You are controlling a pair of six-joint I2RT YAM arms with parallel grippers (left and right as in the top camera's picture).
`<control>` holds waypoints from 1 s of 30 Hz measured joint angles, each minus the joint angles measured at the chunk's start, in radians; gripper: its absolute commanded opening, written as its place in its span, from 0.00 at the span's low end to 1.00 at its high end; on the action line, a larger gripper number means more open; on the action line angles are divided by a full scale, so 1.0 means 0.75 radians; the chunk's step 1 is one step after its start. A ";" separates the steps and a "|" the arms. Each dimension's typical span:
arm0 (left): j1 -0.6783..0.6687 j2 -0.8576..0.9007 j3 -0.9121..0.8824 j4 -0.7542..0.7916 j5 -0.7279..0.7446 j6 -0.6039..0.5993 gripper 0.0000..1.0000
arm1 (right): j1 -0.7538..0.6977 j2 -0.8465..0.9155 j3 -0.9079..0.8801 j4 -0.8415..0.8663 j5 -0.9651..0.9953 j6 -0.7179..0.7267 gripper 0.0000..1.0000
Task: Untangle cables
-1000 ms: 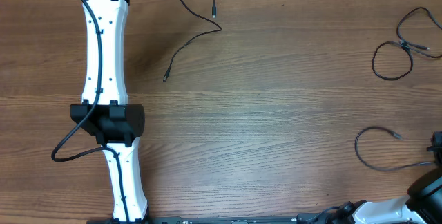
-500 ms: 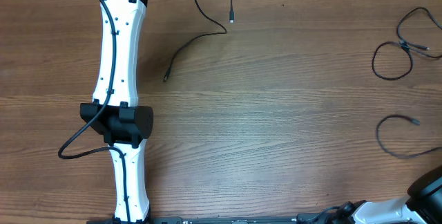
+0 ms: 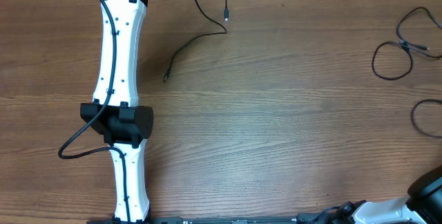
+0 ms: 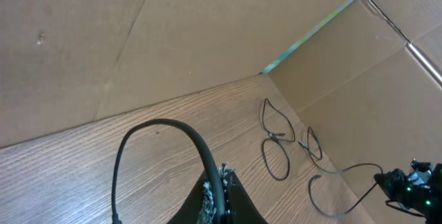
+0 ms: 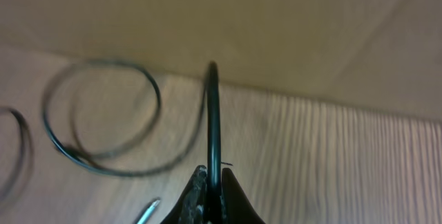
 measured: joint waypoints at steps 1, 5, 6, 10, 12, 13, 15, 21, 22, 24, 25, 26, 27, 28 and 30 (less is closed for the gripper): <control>0.000 0.000 0.000 -0.001 0.001 -0.005 0.06 | 0.000 0.000 0.001 0.035 0.001 -0.012 0.04; 0.000 0.000 0.000 -0.001 0.001 -0.013 0.06 | -0.001 0.000 0.001 0.123 0.012 -0.050 0.99; 0.000 0.000 0.000 -0.001 0.000 -0.014 0.06 | -0.001 0.000 0.001 0.123 0.019 -0.055 1.00; 0.000 0.000 0.000 -0.001 0.001 -0.015 0.07 | 0.002 0.000 0.001 0.062 0.036 -0.071 1.00; 0.000 0.000 0.000 -0.001 -0.001 -0.015 0.07 | 0.011 -0.001 0.001 0.012 0.042 -0.072 1.00; 0.000 0.000 0.000 0.000 -0.006 -0.014 0.07 | 0.021 -0.003 0.001 -0.011 0.044 -0.075 1.00; 0.000 0.000 0.000 0.001 -0.021 -0.014 0.06 | 0.060 -0.025 0.001 -0.069 0.047 -0.075 1.00; 0.002 0.000 0.000 0.001 -0.094 0.000 0.05 | 0.336 -0.288 0.023 -0.200 -0.184 -0.074 1.00; 0.004 0.000 0.000 -0.002 -0.105 0.006 0.05 | 0.388 -0.329 0.036 -0.200 -0.270 -0.069 1.00; 0.011 0.000 0.000 -0.007 -0.126 0.019 0.04 | 0.474 -0.369 0.058 -0.197 -0.394 -0.049 1.00; 0.018 0.000 0.000 -0.010 -0.135 0.023 0.04 | 0.526 -0.378 0.069 -0.197 -0.465 -0.041 1.00; 0.025 0.000 0.000 -0.014 -0.139 0.028 0.04 | 0.578 -0.380 0.073 -0.198 -0.527 -0.033 1.00; 0.036 0.000 0.000 -0.020 -0.141 0.032 0.04 | 0.622 -0.379 0.073 -0.201 -0.571 -0.025 1.00; 0.046 -0.001 0.000 -0.025 -0.140 0.032 0.05 | 0.677 -0.373 0.073 -0.215 -0.628 -0.019 1.00; 0.067 -0.001 0.000 -0.031 -0.136 0.032 0.05 | 0.775 -0.360 0.073 -0.215 -0.727 -0.013 1.00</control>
